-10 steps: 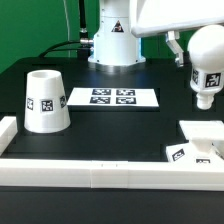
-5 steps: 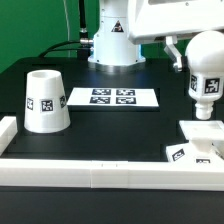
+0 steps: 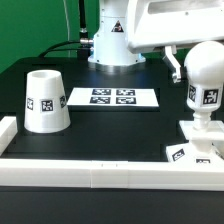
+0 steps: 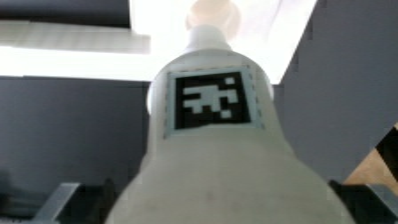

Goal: Assemble lamp

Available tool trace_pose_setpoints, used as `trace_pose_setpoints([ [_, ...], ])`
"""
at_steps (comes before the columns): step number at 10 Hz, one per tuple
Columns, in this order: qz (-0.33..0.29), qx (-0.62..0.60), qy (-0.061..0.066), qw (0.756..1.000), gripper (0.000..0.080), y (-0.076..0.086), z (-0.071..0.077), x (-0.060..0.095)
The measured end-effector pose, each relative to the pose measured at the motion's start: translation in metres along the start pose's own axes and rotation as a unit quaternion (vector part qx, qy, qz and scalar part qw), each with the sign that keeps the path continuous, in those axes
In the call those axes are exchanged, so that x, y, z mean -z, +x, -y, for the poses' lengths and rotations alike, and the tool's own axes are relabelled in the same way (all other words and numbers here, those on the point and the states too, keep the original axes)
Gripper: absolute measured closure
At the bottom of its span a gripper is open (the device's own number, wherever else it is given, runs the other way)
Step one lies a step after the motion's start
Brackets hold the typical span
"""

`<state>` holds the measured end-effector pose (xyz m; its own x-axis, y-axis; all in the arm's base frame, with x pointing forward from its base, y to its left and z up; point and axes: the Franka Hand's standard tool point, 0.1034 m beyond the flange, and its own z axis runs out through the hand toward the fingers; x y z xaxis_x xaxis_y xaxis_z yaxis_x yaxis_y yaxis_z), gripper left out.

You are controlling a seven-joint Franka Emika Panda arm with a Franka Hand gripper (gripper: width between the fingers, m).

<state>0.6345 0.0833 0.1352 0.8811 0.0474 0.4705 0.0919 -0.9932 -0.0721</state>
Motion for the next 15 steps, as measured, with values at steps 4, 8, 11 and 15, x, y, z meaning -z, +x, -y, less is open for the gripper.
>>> trace_pose_setpoints([
  [4, 0.008, 0.001, 0.001, 1.000, 0.0223, -0.009, 0.001, -0.006],
  [8, 0.016, 0.003, 0.002, 1.000, 0.0223, -0.020, 0.005, -0.018],
  [11, 0.014, 0.003, 0.001, 1.000, 0.0223, -0.020, 0.005, -0.018],
  [15, 0.016, 0.003, 0.002, 1.000, 0.0104, -0.020, 0.005, -0.017],
])
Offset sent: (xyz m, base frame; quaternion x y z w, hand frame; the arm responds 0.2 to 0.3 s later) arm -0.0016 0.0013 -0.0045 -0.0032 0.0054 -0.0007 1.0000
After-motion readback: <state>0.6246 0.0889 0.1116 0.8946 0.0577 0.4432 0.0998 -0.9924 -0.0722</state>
